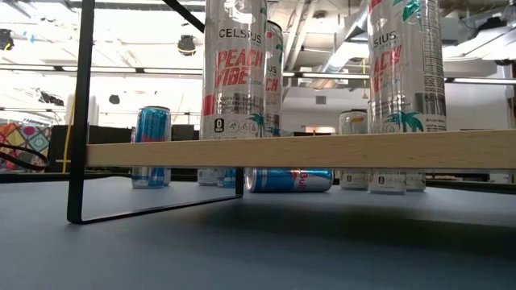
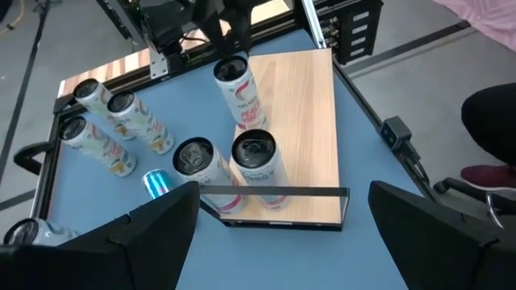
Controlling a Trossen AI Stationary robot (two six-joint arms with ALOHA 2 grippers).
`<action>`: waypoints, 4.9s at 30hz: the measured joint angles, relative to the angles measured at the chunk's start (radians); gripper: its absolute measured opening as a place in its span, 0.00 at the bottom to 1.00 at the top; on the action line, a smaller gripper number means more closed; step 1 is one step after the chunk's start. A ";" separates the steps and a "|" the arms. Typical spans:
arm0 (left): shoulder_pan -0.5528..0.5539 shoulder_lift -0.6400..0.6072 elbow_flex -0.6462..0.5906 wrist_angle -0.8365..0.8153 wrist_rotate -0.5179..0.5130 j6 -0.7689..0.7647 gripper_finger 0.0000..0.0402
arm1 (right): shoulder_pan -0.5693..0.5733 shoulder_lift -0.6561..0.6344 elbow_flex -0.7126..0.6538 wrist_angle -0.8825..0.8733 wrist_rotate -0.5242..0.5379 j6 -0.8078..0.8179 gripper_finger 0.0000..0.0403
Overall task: Place canned beverage on shelf
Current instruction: Put the white pink soda can aligned with the other white pink soda cans on the shelf
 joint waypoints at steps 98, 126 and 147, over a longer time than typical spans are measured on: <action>0.000 0.001 0.000 -0.094 -0.006 -0.022 0.87 | -0.007 0.045 -0.150 0.001 -0.014 -0.141 0.76; 0.000 0.001 0.000 -0.094 -0.011 -0.026 0.87 | -0.016 0.042 -0.065 0.002 0.109 -0.155 0.76; 0.000 0.001 0.000 -0.094 -0.013 -0.041 0.87 | -0.004 0.041 -0.071 0.040 0.099 -0.251 0.47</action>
